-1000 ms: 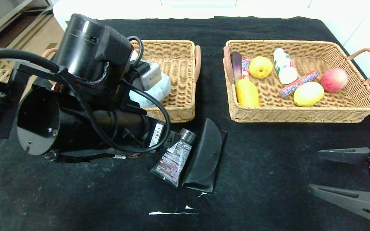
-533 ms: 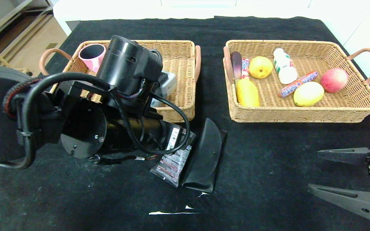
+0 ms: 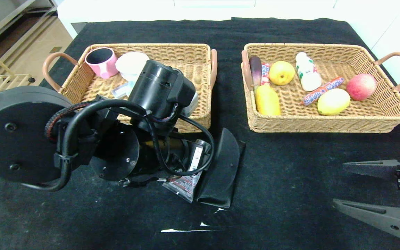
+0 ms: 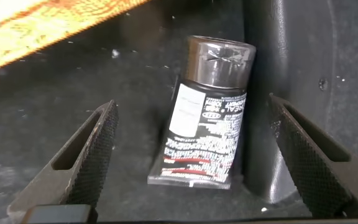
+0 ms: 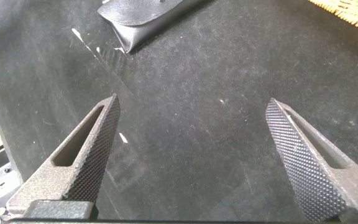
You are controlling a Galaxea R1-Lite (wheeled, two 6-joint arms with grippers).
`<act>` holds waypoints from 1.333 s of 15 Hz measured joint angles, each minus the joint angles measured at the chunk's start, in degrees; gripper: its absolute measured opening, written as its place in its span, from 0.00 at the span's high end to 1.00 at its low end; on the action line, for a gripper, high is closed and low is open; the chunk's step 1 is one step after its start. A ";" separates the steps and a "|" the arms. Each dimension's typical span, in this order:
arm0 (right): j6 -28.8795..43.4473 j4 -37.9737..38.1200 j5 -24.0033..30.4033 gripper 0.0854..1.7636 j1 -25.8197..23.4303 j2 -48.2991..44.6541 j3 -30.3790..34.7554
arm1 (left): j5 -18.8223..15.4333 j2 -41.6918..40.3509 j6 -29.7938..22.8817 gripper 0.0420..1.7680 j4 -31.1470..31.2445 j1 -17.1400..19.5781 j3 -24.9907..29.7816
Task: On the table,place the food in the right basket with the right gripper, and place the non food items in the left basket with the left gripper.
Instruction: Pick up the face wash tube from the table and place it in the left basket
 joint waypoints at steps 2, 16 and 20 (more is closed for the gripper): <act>0.00 0.01 0.00 0.03 0.00 0.02 0.00 | 0.09 0.63 0.02 0.03 0.04 -0.23 -0.15; 0.00 0.00 0.06 0.03 0.00 0.00 0.07 | 1.63 1.99 -0.15 0.03 0.13 0.02 -0.37; -0.05 0.00 0.11 0.03 0.00 0.00 0.22 | 1.74 1.97 -0.17 0.03 0.13 0.07 -0.32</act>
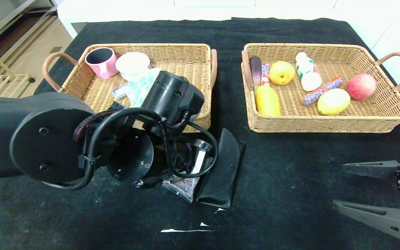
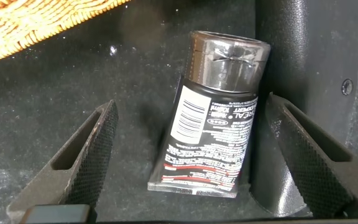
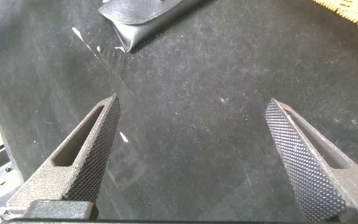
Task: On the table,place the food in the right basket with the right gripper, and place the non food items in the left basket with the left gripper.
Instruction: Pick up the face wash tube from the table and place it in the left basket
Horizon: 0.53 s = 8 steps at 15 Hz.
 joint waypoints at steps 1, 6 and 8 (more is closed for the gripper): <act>-0.04 0.01 0.00 0.03 0.00 0.00 0.00 | 0.02 -0.02 0.00 0.03 0.01 0.04 -0.10; -0.06 0.00 -0.02 0.03 0.02 0.00 0.05 | -0.11 0.26 -0.07 0.03 -0.11 0.15 0.15; -0.06 0.00 -0.02 0.03 0.02 0.00 0.05 | -0.11 0.52 -0.07 0.03 -0.13 0.20 0.11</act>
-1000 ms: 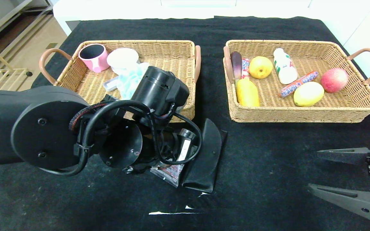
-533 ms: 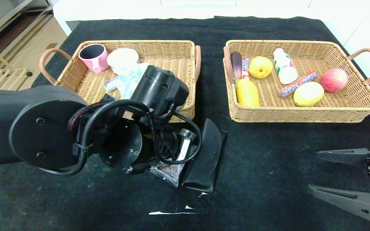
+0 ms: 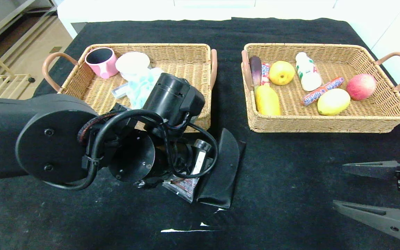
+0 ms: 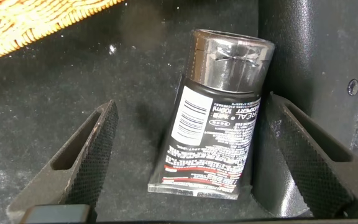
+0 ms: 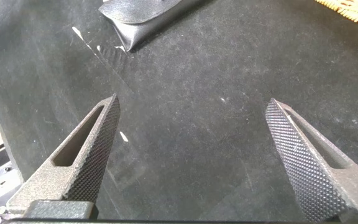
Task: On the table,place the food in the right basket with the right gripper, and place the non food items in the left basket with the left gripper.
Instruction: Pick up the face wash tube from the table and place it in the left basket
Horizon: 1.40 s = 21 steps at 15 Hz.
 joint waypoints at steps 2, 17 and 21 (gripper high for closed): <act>0.00 0.00 0.00 0.03 0.00 0.00 0.00 | 0.02 0.30 0.02 0.03 0.00 0.11 -0.10; 0.00 -0.10 0.02 0.03 -0.02 0.02 0.06 | -0.37 1.79 0.22 0.16 -0.77 0.68 -0.24; 0.00 0.00 0.00 0.03 -0.02 0.05 0.06 | -0.46 1.90 0.22 0.48 -0.72 0.66 0.30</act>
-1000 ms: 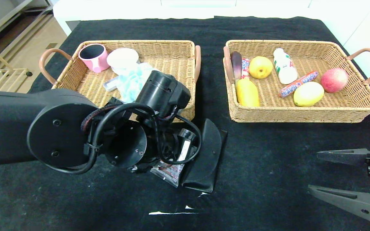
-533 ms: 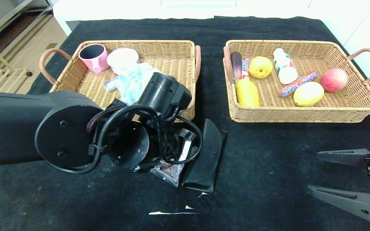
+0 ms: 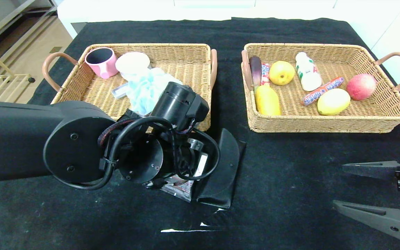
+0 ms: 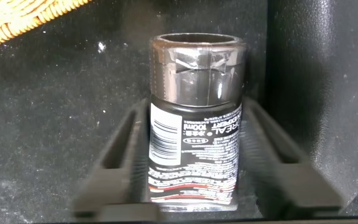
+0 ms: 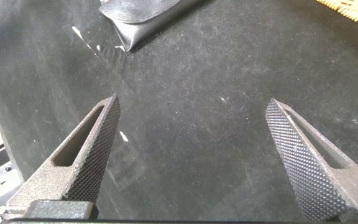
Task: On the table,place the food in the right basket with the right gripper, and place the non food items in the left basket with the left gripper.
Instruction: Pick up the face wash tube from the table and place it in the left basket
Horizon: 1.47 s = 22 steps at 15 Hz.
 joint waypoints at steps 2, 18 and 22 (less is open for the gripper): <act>0.00 -0.05 0.00 0.03 0.00 -0.02 0.00 | 0.10 0.09 0.05 0.57 0.00 -0.05 0.00; 0.09 0.01 0.00 0.03 -0.09 -0.26 -0.09 | 0.32 0.37 -0.11 0.60 0.43 -0.82 0.04; 0.09 0.00 0.00 0.03 -0.09 -0.37 0.09 | 0.33 -2.50 0.00 0.61 1.08 -1.21 0.17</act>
